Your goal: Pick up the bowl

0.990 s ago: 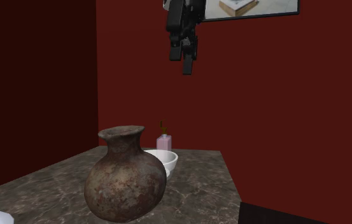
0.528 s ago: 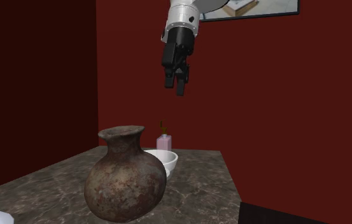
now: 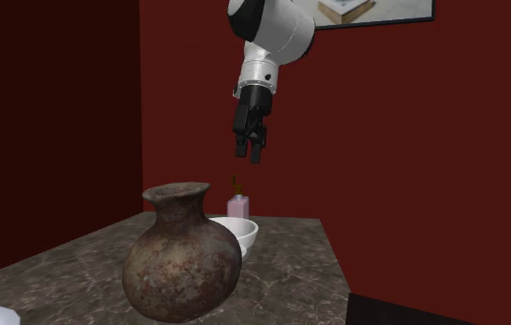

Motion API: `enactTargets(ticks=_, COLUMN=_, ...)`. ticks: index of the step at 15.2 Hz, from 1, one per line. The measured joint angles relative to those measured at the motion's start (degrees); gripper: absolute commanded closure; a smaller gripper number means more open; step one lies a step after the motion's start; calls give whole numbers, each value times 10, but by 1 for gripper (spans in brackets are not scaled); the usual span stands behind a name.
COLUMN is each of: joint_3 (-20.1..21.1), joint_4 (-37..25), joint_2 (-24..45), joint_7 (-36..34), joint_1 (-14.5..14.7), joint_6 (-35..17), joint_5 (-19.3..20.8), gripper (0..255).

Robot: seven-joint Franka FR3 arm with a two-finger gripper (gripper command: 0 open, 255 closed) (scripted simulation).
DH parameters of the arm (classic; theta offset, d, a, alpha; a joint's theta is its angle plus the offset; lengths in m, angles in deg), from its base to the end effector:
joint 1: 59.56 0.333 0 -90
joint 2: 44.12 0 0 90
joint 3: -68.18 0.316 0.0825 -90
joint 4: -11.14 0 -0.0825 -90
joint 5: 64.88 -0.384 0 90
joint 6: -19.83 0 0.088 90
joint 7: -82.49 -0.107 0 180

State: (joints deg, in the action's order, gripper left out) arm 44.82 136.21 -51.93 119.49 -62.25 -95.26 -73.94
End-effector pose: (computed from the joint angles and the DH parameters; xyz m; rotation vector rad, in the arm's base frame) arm 0.4546 -0.2163 0.4399 -2.9414 -0.1841 -0.0866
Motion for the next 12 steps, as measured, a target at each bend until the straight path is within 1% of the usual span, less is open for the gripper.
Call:
enactTargets(ticks=4, joint_3=-25, joint_4=-62, joint_2=99, joint_7=68, joint_1=-13, joint_6=-5, joint_5=-53, gripper=0)
enactTargets(ticks=7, joint_3=-31, joint_4=-122, joint_2=175, joint_7=108, joint_1=-29, joint_6=5, joint_5=-96, gripper=0)
enactTargets(ticks=9, joint_3=-31, joint_4=-173, joint_2=232, joint_7=135, joint_1=-48, joint_6=17, joint_5=-125, gripper=0)
enactTargets(ticks=12, joint_3=-27, joint_4=-240, joint_2=303, joint_7=168, joint_1=-80, joint_6=39, joint_5=-158, gripper=0)
